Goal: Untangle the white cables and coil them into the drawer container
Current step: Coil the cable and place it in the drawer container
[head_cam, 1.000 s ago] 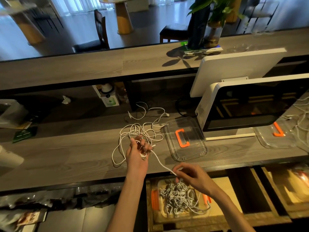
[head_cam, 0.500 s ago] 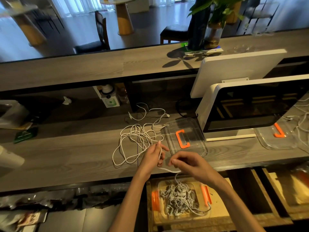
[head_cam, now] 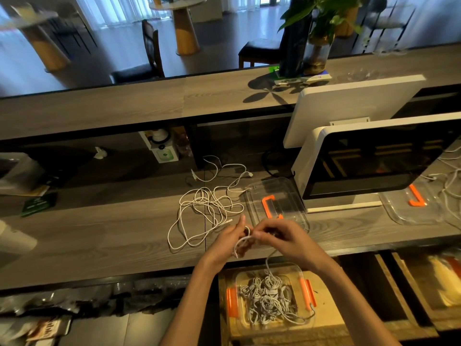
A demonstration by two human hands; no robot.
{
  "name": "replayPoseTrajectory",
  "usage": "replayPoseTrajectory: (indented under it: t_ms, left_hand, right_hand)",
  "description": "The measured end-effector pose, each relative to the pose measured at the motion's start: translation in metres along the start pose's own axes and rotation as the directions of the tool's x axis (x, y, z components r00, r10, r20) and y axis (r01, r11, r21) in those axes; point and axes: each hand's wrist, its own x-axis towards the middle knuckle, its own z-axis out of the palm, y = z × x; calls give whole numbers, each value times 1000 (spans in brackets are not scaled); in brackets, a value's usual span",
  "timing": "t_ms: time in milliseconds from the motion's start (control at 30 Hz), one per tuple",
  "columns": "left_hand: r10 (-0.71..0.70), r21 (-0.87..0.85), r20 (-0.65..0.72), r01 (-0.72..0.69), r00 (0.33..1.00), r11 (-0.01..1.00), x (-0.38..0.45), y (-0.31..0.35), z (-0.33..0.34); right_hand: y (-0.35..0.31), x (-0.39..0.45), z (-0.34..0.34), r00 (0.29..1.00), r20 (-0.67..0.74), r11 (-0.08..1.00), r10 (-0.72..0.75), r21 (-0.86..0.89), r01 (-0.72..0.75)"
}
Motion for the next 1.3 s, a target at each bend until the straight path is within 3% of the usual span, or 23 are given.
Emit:
replayPoseTrajectory:
  t_ms: [100,200,300,500,700,833,967,1100,1300]
  left_hand:
    - [17,-88,188,0,982,996,-13,5,2]
    - [121,-70,317,-104,941,992,-21,9,7]
    - [205,-38,334,-204,920,978,-25,10,9]
    - [181,-102,312,-157,933,982,-25,5,4]
    - [226,-73,137,-218,964,973,-24,6,-4]
    - [308,-33,-93,-312,947,950,-21,7,-3]
    - [280,-148,-346,-347,895,926,-16,14,-16]
    - [282,-346,-398,-427,873,836,-12,21,-25]
    - [136,-636,-487,-457,863,622,-1,32,-26]
  right_hand:
    - [9,3,-5,986,-166,999,30,-36,-37]
    - [18,3,-6,975,-216,999,42,-15,-46]
    - [21,2,-7,971,-236,999,45,13,-43]
    - [24,2,-14,973,-223,998,53,52,-43]
    - [28,-5,-29,977,-196,981,90,189,-52]
    - [30,-3,-28,979,-183,983,90,172,-58]
    - [40,-8,-29,964,-245,981,106,185,-61]
    - [44,-11,-22,957,-251,968,147,234,-87]
    - [63,-21,2,948,-176,930,266,305,-204]
